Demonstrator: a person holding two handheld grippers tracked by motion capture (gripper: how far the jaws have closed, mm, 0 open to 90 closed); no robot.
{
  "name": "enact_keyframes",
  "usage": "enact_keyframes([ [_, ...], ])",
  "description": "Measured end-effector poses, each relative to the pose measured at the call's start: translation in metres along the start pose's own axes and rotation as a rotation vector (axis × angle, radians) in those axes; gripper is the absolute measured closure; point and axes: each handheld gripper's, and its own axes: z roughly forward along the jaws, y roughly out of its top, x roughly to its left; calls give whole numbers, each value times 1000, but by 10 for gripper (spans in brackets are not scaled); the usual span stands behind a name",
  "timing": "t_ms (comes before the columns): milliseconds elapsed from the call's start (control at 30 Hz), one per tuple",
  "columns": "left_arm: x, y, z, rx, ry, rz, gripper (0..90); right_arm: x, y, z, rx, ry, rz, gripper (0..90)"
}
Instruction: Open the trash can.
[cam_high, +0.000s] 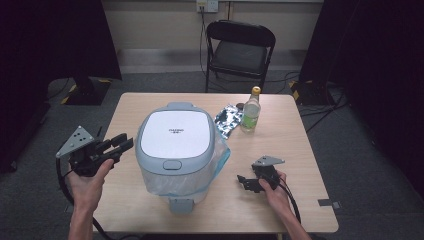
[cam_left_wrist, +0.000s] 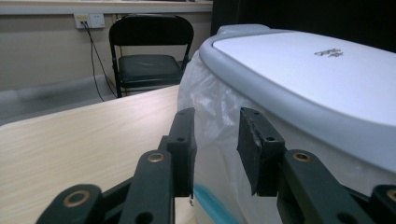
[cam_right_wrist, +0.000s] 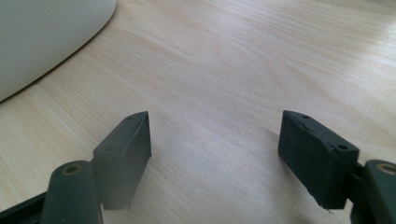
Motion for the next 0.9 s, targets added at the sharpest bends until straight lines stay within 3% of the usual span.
enact_keyframes([
  [200,-7,14,-5,-36,-33,12,670,0,0,0,1,-2,-1,247],
  [400,-18,24,-5,-40,-77,39,644,0,0,0,0,-3,0,248],
  [633,-39,28,-10,-62,-165,68,654,0,0,0,0,-3,2,247],
  [800,-58,31,-5,-48,-228,99,649,1,0,0,3,-9,1,247],
  [900,-66,31,-1,-33,-288,114,637,1,0,0,2,-10,2,247],
])
